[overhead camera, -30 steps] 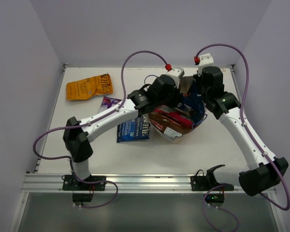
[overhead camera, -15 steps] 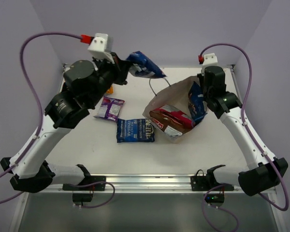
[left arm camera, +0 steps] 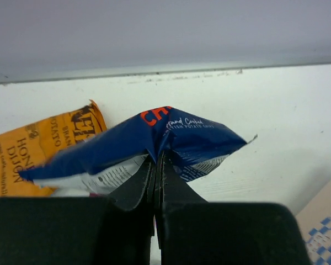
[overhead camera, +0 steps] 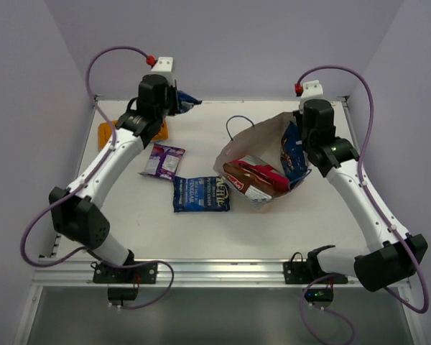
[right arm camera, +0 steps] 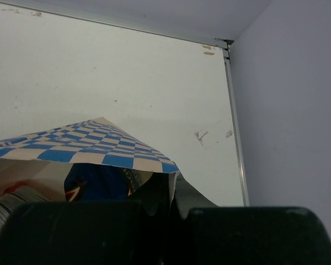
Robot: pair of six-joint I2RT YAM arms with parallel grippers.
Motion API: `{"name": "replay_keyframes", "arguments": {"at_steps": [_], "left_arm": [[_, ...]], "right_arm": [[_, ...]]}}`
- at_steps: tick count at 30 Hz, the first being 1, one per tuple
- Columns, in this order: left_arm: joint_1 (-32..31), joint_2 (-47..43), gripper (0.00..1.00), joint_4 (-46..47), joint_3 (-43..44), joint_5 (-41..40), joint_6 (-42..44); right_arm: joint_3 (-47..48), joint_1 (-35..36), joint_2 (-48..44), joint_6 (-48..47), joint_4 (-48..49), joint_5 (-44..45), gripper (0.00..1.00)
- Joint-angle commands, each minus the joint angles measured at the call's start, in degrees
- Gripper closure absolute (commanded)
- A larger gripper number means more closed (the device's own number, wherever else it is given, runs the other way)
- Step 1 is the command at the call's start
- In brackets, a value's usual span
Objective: Take the snacks out of the paper bag
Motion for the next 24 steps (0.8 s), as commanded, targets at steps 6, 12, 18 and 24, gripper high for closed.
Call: {"name": "replay_keyframes", "arguments": {"at_steps": [6,12,18,24], "left_arm": [[2.28,18.04,1.00,18.22,-1.49,4.24,-1.63],[2.46,18.62,0.56,20.34,-3.94,9.42,-3.93],[1.76,1.94,0.05,16.04,-7.64,13.99,-1.38],[-9.65,-10.56,0.03,9.18,-7.65,15.93,2.13]], "right_arm": [[-0.65,-0.22,-1.37,0.98,5.02,-0.82,1.00],[1.89,-0.22,-1.19,0.37,3.17,-2.05,1.00],[5.14,-0.13,-1.89,-0.17,0.89,-4.86,1.00],[6.82,0.39,-2.24,0.36,-0.35,-5.66,1.00]]}}
